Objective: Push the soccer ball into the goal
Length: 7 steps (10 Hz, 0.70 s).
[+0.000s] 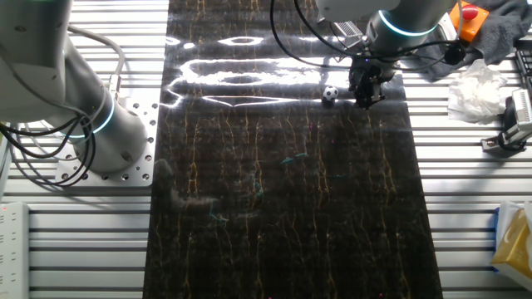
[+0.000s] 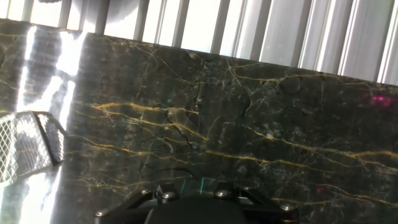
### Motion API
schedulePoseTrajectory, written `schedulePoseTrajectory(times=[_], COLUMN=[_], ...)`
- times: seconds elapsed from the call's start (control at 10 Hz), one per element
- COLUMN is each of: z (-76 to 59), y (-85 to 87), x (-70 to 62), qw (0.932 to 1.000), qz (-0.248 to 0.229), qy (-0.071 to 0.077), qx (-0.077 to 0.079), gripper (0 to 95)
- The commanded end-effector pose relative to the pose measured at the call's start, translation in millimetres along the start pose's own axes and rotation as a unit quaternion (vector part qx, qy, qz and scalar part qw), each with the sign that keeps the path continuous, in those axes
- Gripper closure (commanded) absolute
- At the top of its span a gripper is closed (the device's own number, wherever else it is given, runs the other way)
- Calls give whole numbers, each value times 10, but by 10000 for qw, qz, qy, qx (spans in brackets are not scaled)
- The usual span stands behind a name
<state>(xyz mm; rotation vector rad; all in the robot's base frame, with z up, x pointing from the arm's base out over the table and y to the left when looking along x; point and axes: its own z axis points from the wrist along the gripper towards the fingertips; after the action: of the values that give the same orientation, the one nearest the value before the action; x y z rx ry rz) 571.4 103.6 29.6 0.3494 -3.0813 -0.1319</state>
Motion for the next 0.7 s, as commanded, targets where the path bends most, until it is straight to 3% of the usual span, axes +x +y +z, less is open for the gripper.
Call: schedulePoseTrajectory(times=[0.1, 0.7], z=[-5, -5], y=[2, 2], x=[0, 0], qw=[10000, 9999], qz=[-8, 136], qy=[-6, -14], qx=[-14, 13], gripper=[570, 570])
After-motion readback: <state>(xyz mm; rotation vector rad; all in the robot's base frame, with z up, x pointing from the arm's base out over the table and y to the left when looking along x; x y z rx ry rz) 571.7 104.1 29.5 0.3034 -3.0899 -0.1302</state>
